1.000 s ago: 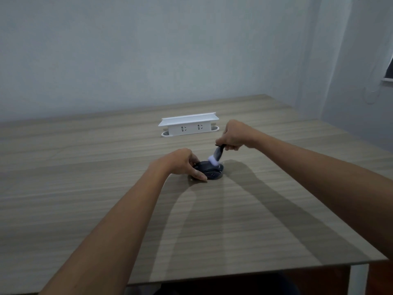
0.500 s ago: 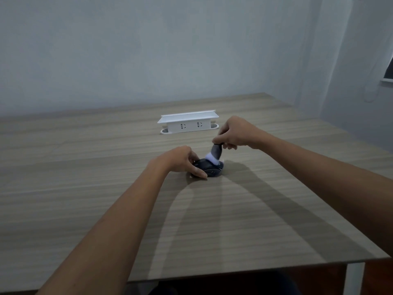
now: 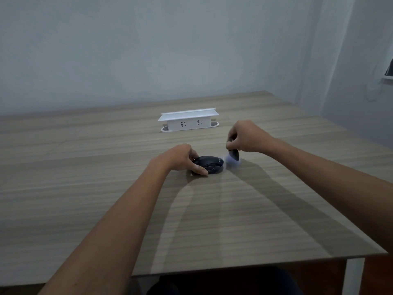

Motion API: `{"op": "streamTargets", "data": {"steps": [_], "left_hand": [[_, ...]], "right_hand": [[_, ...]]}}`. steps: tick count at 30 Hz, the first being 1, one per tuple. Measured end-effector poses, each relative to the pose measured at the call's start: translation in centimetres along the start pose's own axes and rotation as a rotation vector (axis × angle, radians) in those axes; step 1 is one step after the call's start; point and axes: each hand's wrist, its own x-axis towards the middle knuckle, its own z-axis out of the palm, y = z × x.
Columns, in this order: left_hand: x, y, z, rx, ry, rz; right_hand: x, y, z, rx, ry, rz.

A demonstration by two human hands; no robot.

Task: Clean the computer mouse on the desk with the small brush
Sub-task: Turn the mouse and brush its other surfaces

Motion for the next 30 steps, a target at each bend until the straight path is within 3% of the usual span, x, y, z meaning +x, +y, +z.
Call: {"op": "streamTargets", "data": {"steps": [5,11,16,21,26,30], "left_hand": [[0.0,-0.1,0.1,0.015,-0.003,-0.011],[-0.4,0.3,0.2,-0.008,0.02,-0.021],[-0.2,0.4,0.3,0.018,0.03,-0.035],[-0.4,0.8,0.7,-0.016,0.073,-0.047],[-0.4,0.8,0.8,-0.027,0.106,-0.077],[-0.8,1.0,1.0,-0.019,0.132,-0.07]], "right_hand": [[-1.0,-0.8,0.8,0.166,0.07,-0.101],[-1.3,0.2,0.2,-0.047,0.083,-0.181],[-1.8,-1.3,0.7,0.08,0.059,-0.237],[-0.5,-0.5,0.7,-0.187,0.082,-0.278],[-0.7,-3.2,1.6,-0.021,0.03,-0.324],[0.6,-2.7,1.0,-0.117,0.041,-0.239]]}}
